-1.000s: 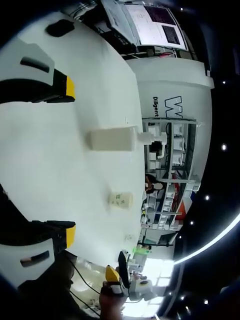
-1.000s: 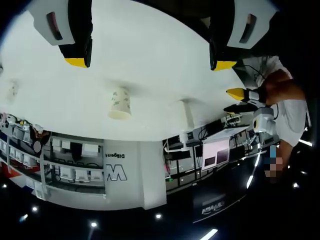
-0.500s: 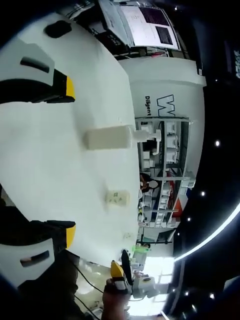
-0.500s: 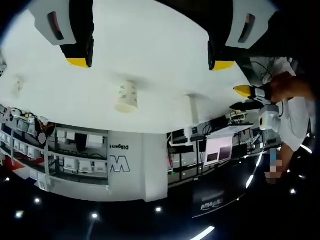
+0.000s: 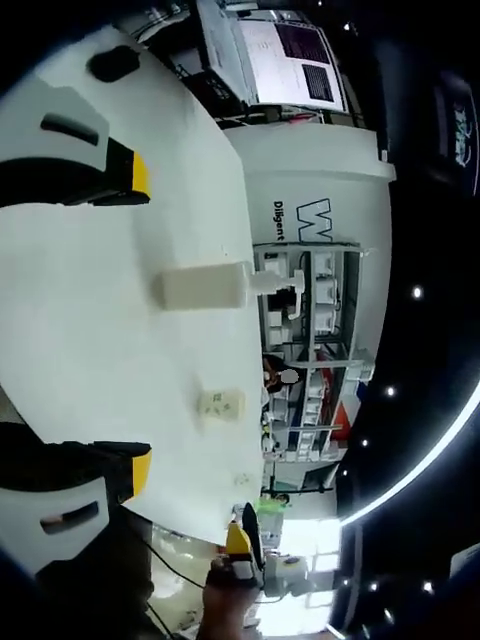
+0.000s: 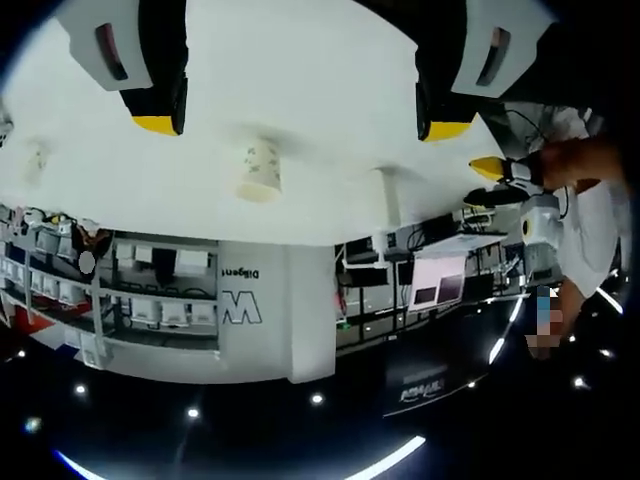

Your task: Hold the bottle steady, press the pump all the way down and release, and repeat the specified number of times to dispense into the cup

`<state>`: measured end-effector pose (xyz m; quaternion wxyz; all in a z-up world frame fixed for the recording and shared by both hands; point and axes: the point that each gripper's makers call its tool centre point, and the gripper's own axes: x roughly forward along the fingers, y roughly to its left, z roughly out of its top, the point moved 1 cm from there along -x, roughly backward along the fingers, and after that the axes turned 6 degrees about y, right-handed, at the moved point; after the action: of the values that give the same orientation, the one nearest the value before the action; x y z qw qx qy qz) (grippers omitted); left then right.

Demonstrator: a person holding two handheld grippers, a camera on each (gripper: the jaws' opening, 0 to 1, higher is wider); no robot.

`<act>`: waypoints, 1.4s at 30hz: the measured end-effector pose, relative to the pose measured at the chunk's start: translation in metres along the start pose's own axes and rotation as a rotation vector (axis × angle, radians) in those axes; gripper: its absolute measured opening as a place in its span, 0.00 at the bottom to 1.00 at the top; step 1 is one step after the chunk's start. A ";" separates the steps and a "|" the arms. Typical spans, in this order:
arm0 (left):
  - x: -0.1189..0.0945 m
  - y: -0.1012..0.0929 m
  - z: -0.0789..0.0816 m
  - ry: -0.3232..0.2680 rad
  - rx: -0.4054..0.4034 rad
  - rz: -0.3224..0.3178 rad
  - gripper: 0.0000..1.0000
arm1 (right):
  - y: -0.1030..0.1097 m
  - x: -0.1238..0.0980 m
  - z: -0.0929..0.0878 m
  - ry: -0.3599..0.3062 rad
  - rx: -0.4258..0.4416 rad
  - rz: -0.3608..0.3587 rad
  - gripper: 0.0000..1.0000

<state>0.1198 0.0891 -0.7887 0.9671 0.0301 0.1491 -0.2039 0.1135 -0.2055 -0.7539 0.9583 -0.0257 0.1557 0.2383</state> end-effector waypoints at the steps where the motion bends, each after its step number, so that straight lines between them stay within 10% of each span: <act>1: 0.001 -0.001 0.000 0.003 0.001 -0.002 0.96 | 0.000 0.000 0.002 -0.007 0.005 0.001 0.96; 42: -0.008 -0.011 0.015 0.012 -0.003 -0.039 0.97 | 0.021 -0.008 0.021 -0.007 -0.038 0.055 0.91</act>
<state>0.1125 0.0807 -0.7721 0.9620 0.0267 0.1560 -0.2223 0.1028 -0.1880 -0.7308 0.9512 -0.0390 0.1485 0.2675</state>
